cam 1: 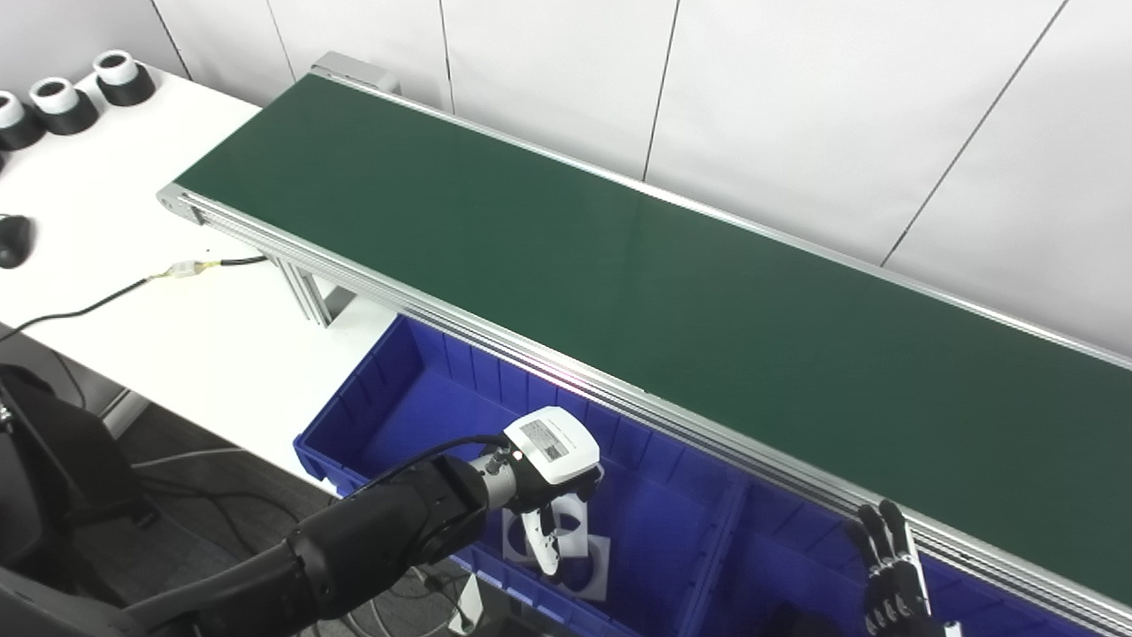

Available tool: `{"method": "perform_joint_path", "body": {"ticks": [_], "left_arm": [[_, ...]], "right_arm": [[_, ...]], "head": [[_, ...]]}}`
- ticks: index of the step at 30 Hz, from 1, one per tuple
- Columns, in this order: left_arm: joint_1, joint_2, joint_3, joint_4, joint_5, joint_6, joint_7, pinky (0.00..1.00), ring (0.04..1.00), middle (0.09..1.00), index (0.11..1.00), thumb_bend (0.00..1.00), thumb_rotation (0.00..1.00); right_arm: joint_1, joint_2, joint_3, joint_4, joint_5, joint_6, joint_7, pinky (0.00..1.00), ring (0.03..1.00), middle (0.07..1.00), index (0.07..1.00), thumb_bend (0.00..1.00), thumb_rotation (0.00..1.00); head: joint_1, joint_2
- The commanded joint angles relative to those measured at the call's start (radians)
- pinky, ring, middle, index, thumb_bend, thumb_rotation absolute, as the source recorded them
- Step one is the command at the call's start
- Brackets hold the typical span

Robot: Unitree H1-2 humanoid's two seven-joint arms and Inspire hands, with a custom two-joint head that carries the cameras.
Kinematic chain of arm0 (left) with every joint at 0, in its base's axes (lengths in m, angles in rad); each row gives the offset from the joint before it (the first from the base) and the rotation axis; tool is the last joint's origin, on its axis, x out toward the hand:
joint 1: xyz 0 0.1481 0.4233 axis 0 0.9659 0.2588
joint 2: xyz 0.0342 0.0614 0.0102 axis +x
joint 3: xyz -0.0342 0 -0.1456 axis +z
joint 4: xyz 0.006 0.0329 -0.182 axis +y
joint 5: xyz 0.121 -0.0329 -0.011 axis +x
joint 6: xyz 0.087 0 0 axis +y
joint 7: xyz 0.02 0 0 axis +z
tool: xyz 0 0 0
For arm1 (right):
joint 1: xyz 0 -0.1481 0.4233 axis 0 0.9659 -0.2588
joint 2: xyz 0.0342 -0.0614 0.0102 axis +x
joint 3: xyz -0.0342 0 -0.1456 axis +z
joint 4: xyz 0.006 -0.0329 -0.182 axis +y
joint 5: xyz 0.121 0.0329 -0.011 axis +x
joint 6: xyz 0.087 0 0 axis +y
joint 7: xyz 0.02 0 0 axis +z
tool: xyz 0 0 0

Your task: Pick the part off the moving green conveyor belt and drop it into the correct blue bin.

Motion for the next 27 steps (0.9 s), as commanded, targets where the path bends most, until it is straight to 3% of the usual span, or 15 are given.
{"method": "perform_joint_path", "body": {"ticks": [1, 5, 9, 12, 16, 17, 18, 19, 20, 23, 24, 27], "left_arm": [[-0.008, 0.009, 0.017, -0.058, -0.014, -0.005, 0.041, 0.58, 0.638, 0.679, 0.634, 0.99, 0.52], [0.027, -0.012, 0.048, -0.135, -0.082, -0.023, 0.077, 0.56, 0.632, 0.673, 0.663, 0.98, 0.52], [0.074, -0.055, 0.082, -0.228, -0.194, -0.041, 0.114, 0.54, 0.620, 0.661, 0.658, 0.98, 0.45], [0.129, -0.124, 0.108, -0.314, -0.345, -0.054, 0.135, 0.54, 0.632, 0.684, 0.683, 0.95, 0.56], [0.215, -0.226, 0.130, -0.360, -0.606, -0.120, 0.178, 0.50, 0.609, 0.681, 0.664, 0.88, 0.42], [0.235, -0.247, 0.132, -0.361, -0.654, -0.143, 0.190, 0.50, 0.609, 0.681, 0.664, 0.88, 0.42], [0.250, -0.261, 0.135, -0.355, -0.694, -0.171, 0.204, 0.50, 0.609, 0.684, 0.667, 0.86, 0.41], [0.263, -0.278, 0.137, -0.344, -0.730, -0.202, 0.219, 0.50, 0.612, 0.687, 0.669, 0.85, 0.40], [0.273, -0.290, 0.142, -0.324, -0.765, -0.241, 0.235, 0.51, 0.622, 0.691, 0.670, 0.83, 0.37], [0.287, -0.323, 0.152, -0.261, -0.830, -0.319, 0.266, 0.54, 0.653, 0.714, 0.680, 0.79, 0.39], [0.286, -0.328, 0.156, -0.236, -0.846, -0.344, 0.272, 0.55, 0.666, 0.723, 0.684, 0.78, 0.40], [0.275, -0.335, 0.167, -0.166, -0.871, -0.413, 0.288, 0.56, 0.678, 0.729, 0.686, 0.76, 0.38]], "right_arm": [[-0.003, 0.005, -0.002, -0.025, 0.008, -0.050, 0.016, 1.00, 0.922, 0.943, 0.977, 0.87, 0.94], [-0.001, 0.007, -0.001, -0.022, -0.004, -0.051, 0.010, 0.99, 0.919, 0.942, 0.975, 0.87, 0.95], [0.001, 0.010, 0.000, -0.020, -0.010, -0.051, 0.007, 0.98, 0.922, 0.944, 0.973, 0.89, 0.95], [0.001, 0.009, 0.002, -0.020, -0.001, -0.049, 0.011, 0.98, 0.920, 0.941, 0.968, 0.90, 0.94], [0.001, 0.021, 0.007, -0.027, -0.037, -0.047, -0.009, 0.96, 0.910, 0.930, 0.963, 0.91, 0.94], [0.000, 0.027, 0.010, -0.026, -0.048, -0.048, -0.015, 0.95, 0.910, 0.929, 0.962, 0.91, 0.94], [-0.001, 0.035, 0.013, -0.022, -0.059, -0.050, -0.021, 0.95, 0.910, 0.926, 0.960, 0.91, 0.94], [-0.002, 0.041, 0.016, -0.020, -0.070, -0.050, -0.026, 0.94, 0.909, 0.923, 0.957, 0.92, 0.94], [-0.003, 0.050, 0.022, -0.014, -0.086, -0.051, -0.034, 0.92, 0.907, 0.921, 0.954, 0.92, 0.94], [-0.010, 0.075, 0.043, 0.015, -0.124, -0.052, -0.066, 0.89, 0.903, 0.918, 0.948, 0.92, 0.93], [-0.014, 0.087, 0.053, 0.029, -0.129, -0.052, -0.075, 0.88, 0.902, 0.918, 0.941, 0.91, 0.92], [-0.025, 0.108, 0.077, 0.063, -0.134, -0.052, -0.100, 0.88, 0.904, 0.924, 0.936, 0.90, 0.90]], "head": [[-0.010, 0.002], [-0.048, 0.012], [-0.089, 0.023], [-0.103, 0.030], [-0.243, 0.037], [-0.264, 0.037], [-0.336, 0.034], [-0.336, 0.034], [-0.416, 0.023], [-0.523, 0.001], [-0.591, -0.017], [-0.642, -0.033]]}}
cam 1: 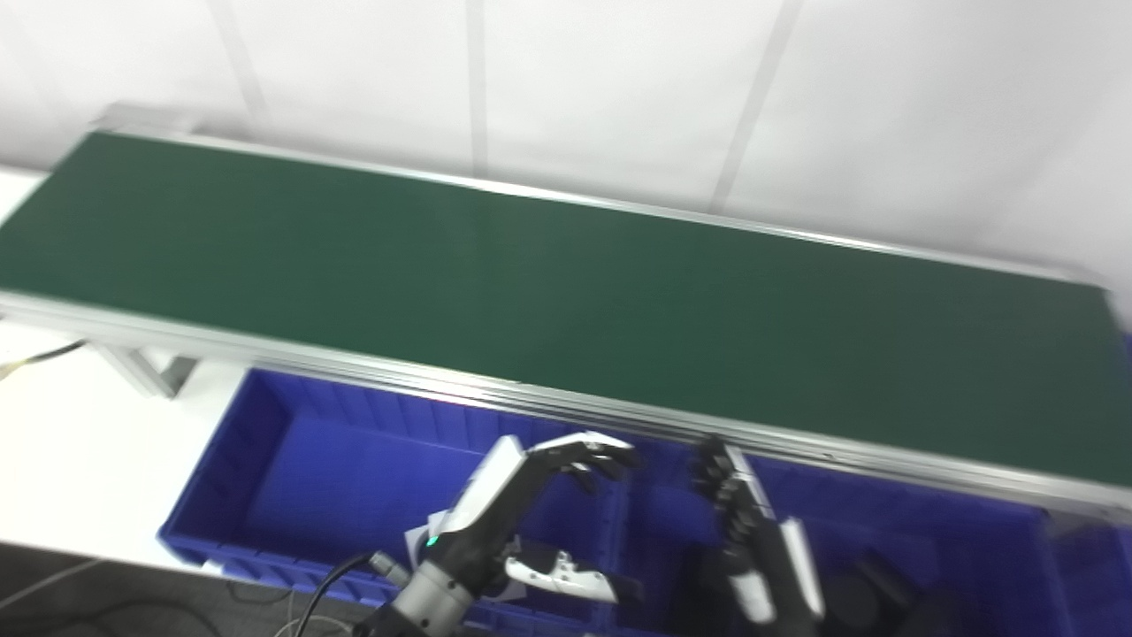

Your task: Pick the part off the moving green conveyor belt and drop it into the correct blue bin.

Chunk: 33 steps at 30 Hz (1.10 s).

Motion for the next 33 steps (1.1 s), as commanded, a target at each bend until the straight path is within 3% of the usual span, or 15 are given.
{"method": "perform_joint_path", "body": {"ticks": [1, 4, 9, 13, 14, 17, 18, 24, 26, 33], "left_arm": [[-0.027, -0.012, 0.006, 0.032, -0.029, -0.097, 0.029, 0.57, 0.681, 0.731, 0.687, 0.76, 0.37], [-0.061, 0.005, -0.006, 0.138, -0.049, -0.144, 0.082, 0.60, 0.710, 0.762, 0.720, 0.80, 0.26], [-0.116, 0.071, -0.107, 0.263, 0.003, -0.146, 0.262, 0.62, 0.762, 0.799, 0.743, 0.78, 0.20], [-0.155, 0.109, -0.188, 0.344, 0.016, -0.146, 0.396, 0.68, 0.796, 0.816, 0.755, 0.69, 0.31], [-0.161, 0.114, -0.202, 0.356, 0.017, -0.146, 0.416, 0.68, 0.798, 0.817, 0.756, 0.69, 0.32], [-0.182, 0.125, -0.248, 0.398, -0.015, -0.146, 0.463, 0.75, 0.826, 0.837, 0.778, 0.65, 0.51], [-0.189, 0.127, -0.263, 0.409, -0.029, -0.146, 0.474, 0.75, 0.828, 0.839, 0.779, 0.65, 0.52], [-0.207, 0.118, -0.294, 0.442, -0.153, -0.146, 0.446, 0.82, 0.872, 0.875, 0.810, 0.65, 0.65], [-0.208, 0.117, -0.295, 0.444, -0.187, -0.146, 0.417, 0.86, 0.914, 0.912, 0.840, 0.68, 0.80], [-0.199, 0.112, -0.290, 0.416, -0.247, -0.146, 0.318, 0.92, 0.969, 0.973, 0.904, 0.83, 0.97]], "right_arm": [[-0.017, 0.020, 0.020, -0.001, -0.018, -0.051, -0.032, 0.88, 0.904, 0.925, 0.936, 0.90, 0.90], [-0.024, 0.031, 0.042, 0.024, -0.045, -0.051, -0.072, 0.90, 0.910, 0.933, 0.935, 0.92, 0.92], [-0.032, 0.022, 0.069, 0.043, -0.051, -0.051, -0.109, 0.93, 0.922, 0.934, 0.935, 0.92, 0.91], [-0.035, 0.003, 0.080, 0.048, -0.042, -0.051, -0.123, 0.94, 0.927, 0.938, 0.939, 0.93, 0.91], [-0.034, -0.002, 0.082, 0.046, -0.041, -0.051, -0.125, 0.94, 0.928, 0.938, 0.939, 0.93, 0.91], [-0.028, -0.015, 0.082, 0.041, -0.027, -0.051, -0.120, 0.96, 0.934, 0.943, 0.945, 0.93, 0.93], [-0.027, -0.019, 0.082, 0.042, -0.022, -0.051, -0.118, 0.96, 0.935, 0.943, 0.946, 0.93, 0.93], [-0.030, -0.039, 0.082, 0.052, -0.013, -0.051, -0.125, 0.95, 0.944, 0.951, 0.952, 0.91, 0.93], [-0.031, -0.043, 0.083, 0.054, -0.021, -0.051, -0.142, 0.94, 0.940, 0.951, 0.943, 0.90, 0.93], [-0.033, -0.059, 0.102, 0.058, -0.028, -0.051, -0.175, 0.96, 0.975, 0.977, 0.937, 0.94, 0.94]], "head": [[-0.033, -0.012], [-0.054, -0.029], [-0.024, -0.046], [0.025, -0.051], [0.041, -0.052], [0.075, -0.056], [0.084, -0.058], [0.121, -0.065], [0.130, -0.068], [0.157, -0.087]]}}
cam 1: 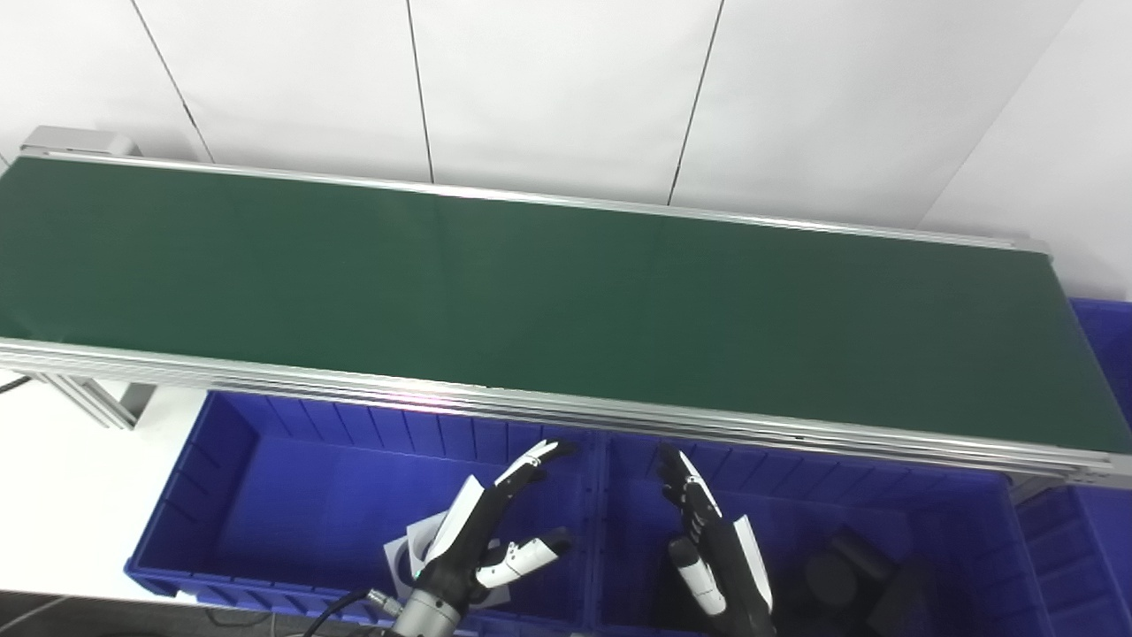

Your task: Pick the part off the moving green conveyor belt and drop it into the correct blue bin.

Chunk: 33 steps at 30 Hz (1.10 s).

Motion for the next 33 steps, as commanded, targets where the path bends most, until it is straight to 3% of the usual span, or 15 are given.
{"method": "perform_joint_path", "body": {"ticks": [1, 9, 13, 16, 20, 24, 29, 30, 33], "left_arm": [[-0.003, -0.006, 0.010, -0.040, -0.028, -0.032, -0.046, 0.94, 0.982, 0.986, 0.916, 0.85, 0.97], [0.023, -0.043, 0.068, -0.055, -0.083, -0.032, -0.171, 0.98, 1.000, 0.998, 0.906, 0.89, 1.00], [0.037, -0.072, 0.125, -0.047, -0.138, -0.032, -0.252, 1.00, 1.000, 0.987, 0.894, 0.85, 1.00], [0.052, -0.097, 0.171, -0.043, -0.178, -0.032, -0.320, 0.99, 1.000, 0.984, 0.896, 0.83, 1.00], [0.067, -0.132, 0.228, -0.031, -0.245, -0.031, -0.414, 0.98, 0.997, 0.990, 0.918, 0.87, 1.00], [0.077, -0.157, 0.281, -0.019, -0.259, -0.032, -0.474, 0.97, 0.991, 0.996, 0.947, 0.87, 1.00], [0.081, -0.150, 0.343, -0.028, -0.274, -0.031, -0.542, 0.99, 0.998, 1.000, 0.962, 0.91, 1.00], [0.079, -0.144, 0.358, -0.030, -0.286, -0.031, -0.563, 1.00, 0.999, 1.000, 0.967, 0.91, 1.00], [0.073, -0.134, 0.397, -0.031, -0.302, -0.032, -0.615, 1.00, 1.000, 1.000, 0.983, 0.93, 1.00]], "right_arm": [[-0.008, -0.002, 0.013, -0.015, 0.004, -0.051, -0.017, 0.97, 0.985, 0.984, 0.938, 0.95, 0.95], [-0.006, -0.023, 0.039, -0.016, -0.008, -0.050, -0.047, 1.00, 1.000, 0.996, 0.947, 0.97, 0.99], [-0.003, -0.033, 0.061, -0.020, -0.028, -0.050, -0.086, 1.00, 1.000, 0.995, 0.946, 0.98, 0.99], [-0.006, -0.047, 0.089, -0.023, -0.058, -0.051, -0.136, 0.99, 1.000, 0.992, 0.951, 0.97, 1.00], [-0.011, -0.061, 0.119, -0.026, -0.054, -0.051, -0.173, 1.00, 1.000, 0.995, 0.955, 0.96, 1.00], [-0.016, -0.067, 0.140, -0.031, -0.054, -0.051, -0.196, 1.00, 1.000, 0.999, 0.958, 0.96, 1.00], [-0.041, -0.050, 0.173, -0.012, -0.070, -0.051, -0.228, 0.97, 0.989, 0.988, 0.949, 0.94, 0.98], [-0.048, -0.040, 0.179, -0.006, -0.078, -0.051, -0.237, 0.97, 0.986, 0.986, 0.947, 0.94, 0.98], [-0.067, -0.012, 0.196, 0.015, -0.096, -0.051, -0.267, 0.96, 0.974, 0.976, 0.937, 0.94, 0.97]], "head": [[0.002, -0.002], [0.020, -0.023], [0.026, -0.036], [0.031, -0.036], [0.034, -0.033], [0.008, -0.017], [-0.177, 0.031], [-0.256, 0.040], [-0.334, 0.042]]}}
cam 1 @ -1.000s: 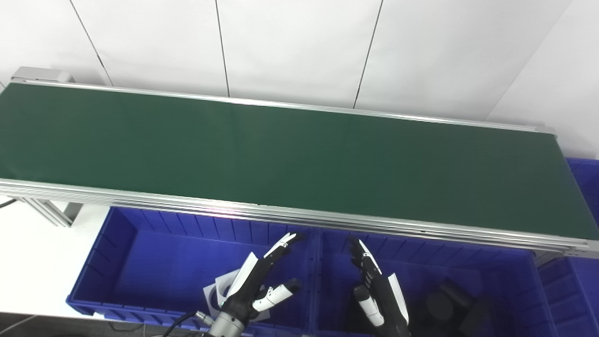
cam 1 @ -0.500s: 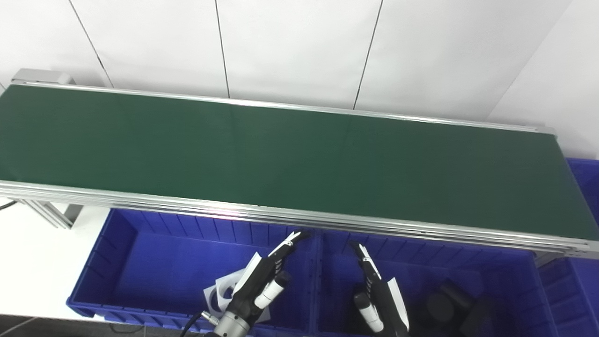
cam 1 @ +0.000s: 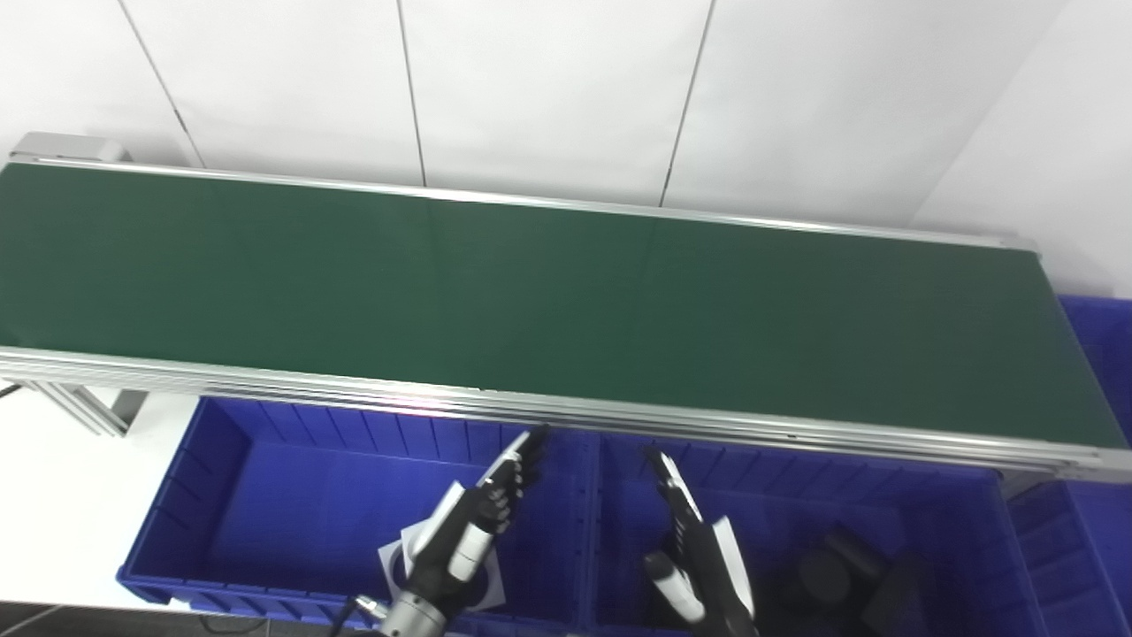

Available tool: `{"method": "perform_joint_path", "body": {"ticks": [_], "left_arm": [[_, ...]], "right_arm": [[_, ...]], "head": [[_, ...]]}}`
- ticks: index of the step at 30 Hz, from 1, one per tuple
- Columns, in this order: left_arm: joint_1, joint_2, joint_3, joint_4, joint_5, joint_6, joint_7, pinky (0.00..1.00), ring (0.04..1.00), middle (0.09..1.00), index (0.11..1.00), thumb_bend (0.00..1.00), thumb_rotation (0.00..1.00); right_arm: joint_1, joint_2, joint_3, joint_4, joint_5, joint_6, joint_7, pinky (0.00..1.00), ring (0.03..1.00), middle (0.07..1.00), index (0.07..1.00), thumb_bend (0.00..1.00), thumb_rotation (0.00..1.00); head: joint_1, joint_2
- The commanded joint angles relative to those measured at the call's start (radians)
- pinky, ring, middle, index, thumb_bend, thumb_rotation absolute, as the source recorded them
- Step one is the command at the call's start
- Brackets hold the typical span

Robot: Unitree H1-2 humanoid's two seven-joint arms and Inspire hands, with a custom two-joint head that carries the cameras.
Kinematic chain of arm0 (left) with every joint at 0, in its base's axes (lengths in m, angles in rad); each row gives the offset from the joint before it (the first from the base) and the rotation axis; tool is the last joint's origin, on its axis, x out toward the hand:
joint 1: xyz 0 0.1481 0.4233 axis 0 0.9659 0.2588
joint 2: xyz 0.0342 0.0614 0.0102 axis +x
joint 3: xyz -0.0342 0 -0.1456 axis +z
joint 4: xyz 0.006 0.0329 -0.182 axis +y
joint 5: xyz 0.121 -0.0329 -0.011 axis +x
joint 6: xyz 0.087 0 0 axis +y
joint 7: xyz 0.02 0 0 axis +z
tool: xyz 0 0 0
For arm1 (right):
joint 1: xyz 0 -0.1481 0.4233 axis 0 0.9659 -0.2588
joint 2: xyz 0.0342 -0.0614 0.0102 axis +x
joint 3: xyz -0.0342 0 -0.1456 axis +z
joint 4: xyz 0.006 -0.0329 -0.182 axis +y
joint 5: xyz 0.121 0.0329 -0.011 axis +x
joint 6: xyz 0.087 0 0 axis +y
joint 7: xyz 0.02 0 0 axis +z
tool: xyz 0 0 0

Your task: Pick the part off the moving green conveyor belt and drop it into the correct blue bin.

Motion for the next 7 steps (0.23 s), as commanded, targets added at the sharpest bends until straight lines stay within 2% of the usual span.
{"method": "perform_joint_path", "body": {"ticks": [1, 7], "left_arm": [[-0.016, 0.008, 0.026, -0.025, -0.010, -0.032, -0.058, 1.00, 1.000, 1.000, 0.985, 0.93, 1.00], [-0.014, 0.000, 0.083, -0.014, -0.024, -0.032, -0.149, 0.97, 0.978, 0.994, 0.964, 0.92, 1.00]], "right_arm": [[-0.024, 0.033, 0.017, -0.001, -0.014, -0.050, -0.034, 0.95, 0.972, 0.975, 0.935, 0.94, 0.97], [-0.040, 0.052, 0.028, 0.024, 0.005, -0.050, -0.054, 0.98, 0.987, 0.976, 0.929, 0.95, 0.95]], "head": [[-0.025, -0.001], [-0.016, 0.001]]}}
